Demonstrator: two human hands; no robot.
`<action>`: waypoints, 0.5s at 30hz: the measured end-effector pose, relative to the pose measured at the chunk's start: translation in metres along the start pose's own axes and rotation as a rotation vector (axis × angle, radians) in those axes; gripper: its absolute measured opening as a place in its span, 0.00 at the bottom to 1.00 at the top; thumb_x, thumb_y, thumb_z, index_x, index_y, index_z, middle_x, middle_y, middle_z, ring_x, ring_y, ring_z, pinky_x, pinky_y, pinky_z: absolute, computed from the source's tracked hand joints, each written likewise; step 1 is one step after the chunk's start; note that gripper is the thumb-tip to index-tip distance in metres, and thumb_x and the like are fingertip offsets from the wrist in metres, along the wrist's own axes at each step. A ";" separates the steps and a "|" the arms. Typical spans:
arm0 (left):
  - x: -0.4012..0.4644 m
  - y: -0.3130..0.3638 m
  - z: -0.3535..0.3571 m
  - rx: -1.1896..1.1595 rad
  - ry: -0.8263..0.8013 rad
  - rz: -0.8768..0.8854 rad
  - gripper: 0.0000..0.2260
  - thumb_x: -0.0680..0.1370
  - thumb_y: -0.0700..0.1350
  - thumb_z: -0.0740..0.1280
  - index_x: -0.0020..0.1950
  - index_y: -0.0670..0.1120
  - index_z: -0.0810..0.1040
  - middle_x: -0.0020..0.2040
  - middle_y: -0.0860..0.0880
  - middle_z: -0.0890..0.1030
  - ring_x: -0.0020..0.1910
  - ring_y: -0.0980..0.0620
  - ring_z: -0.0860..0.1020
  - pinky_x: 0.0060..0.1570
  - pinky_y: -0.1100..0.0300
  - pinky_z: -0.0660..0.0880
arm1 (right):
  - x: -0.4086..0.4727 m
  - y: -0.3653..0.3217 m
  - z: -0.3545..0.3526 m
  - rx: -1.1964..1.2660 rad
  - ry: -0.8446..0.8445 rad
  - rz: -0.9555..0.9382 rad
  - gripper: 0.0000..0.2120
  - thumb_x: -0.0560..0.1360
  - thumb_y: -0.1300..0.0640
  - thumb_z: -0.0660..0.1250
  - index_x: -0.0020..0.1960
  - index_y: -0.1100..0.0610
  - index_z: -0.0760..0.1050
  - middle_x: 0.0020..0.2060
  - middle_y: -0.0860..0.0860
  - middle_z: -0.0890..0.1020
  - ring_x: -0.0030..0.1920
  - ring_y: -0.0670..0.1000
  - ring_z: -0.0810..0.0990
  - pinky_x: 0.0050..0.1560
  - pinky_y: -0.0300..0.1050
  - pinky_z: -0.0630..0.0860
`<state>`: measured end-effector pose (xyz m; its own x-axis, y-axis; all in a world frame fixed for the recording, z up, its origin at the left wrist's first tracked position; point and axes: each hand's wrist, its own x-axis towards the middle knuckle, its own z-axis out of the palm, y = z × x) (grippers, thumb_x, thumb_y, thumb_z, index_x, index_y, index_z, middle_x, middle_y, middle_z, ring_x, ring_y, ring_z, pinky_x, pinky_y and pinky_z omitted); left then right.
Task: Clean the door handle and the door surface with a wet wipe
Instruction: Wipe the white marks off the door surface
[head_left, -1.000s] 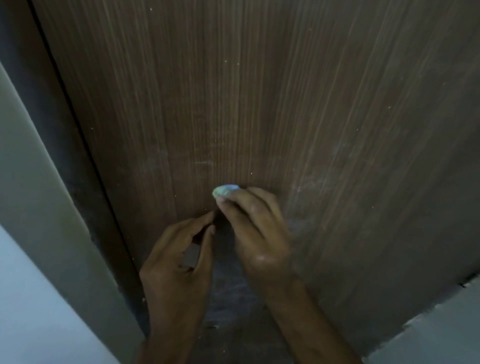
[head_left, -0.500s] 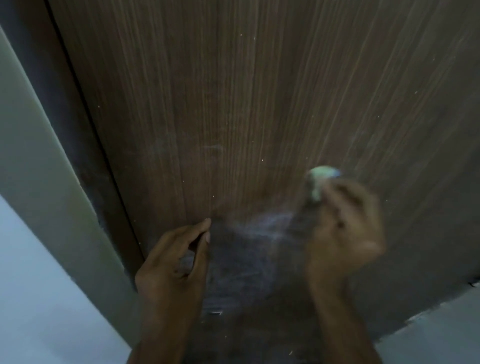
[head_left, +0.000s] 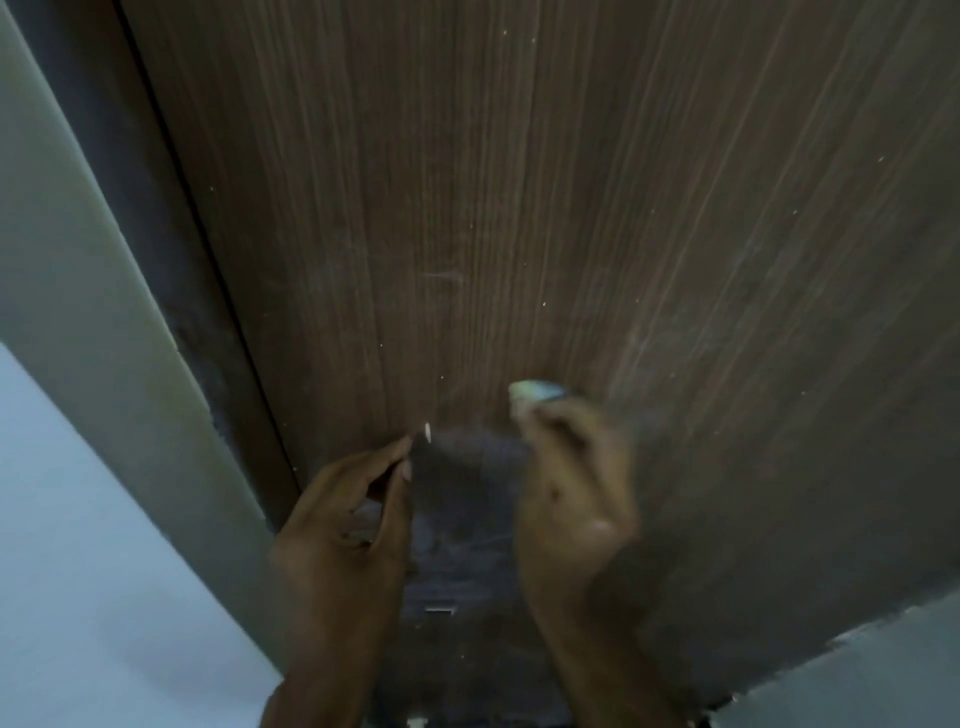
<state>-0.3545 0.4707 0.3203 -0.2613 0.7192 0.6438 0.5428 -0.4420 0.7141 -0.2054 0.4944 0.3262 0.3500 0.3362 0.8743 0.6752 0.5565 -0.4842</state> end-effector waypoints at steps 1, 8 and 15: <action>0.000 -0.002 0.000 -0.005 0.008 -0.017 0.08 0.78 0.46 0.70 0.56 0.50 0.85 0.51 0.55 0.84 0.51 0.62 0.81 0.56 0.70 0.73 | -0.011 -0.005 0.009 0.002 -0.203 -0.041 0.09 0.79 0.49 0.69 0.51 0.52 0.86 0.48 0.46 0.86 0.51 0.49 0.85 0.53 0.40 0.80; 0.000 -0.017 -0.015 0.057 0.030 -0.063 0.09 0.78 0.48 0.71 0.57 0.52 0.85 0.52 0.56 0.83 0.48 0.67 0.79 0.51 0.80 0.68 | -0.015 0.014 0.010 0.006 0.025 -0.103 0.08 0.80 0.60 0.70 0.58 0.56 0.83 0.53 0.46 0.83 0.55 0.47 0.82 0.56 0.42 0.79; -0.002 -0.021 -0.021 0.052 0.020 -0.040 0.10 0.76 0.47 0.71 0.57 0.50 0.85 0.51 0.55 0.84 0.49 0.64 0.80 0.53 0.78 0.69 | -0.070 0.020 0.028 -0.164 -0.381 -0.362 0.12 0.77 0.65 0.72 0.60 0.61 0.82 0.63 0.55 0.81 0.63 0.59 0.80 0.63 0.56 0.78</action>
<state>-0.3820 0.4677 0.3095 -0.2994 0.7244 0.6209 0.5725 -0.3841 0.7243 -0.2344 0.5029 0.2542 -0.1628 0.4133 0.8959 0.8118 0.5721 -0.1164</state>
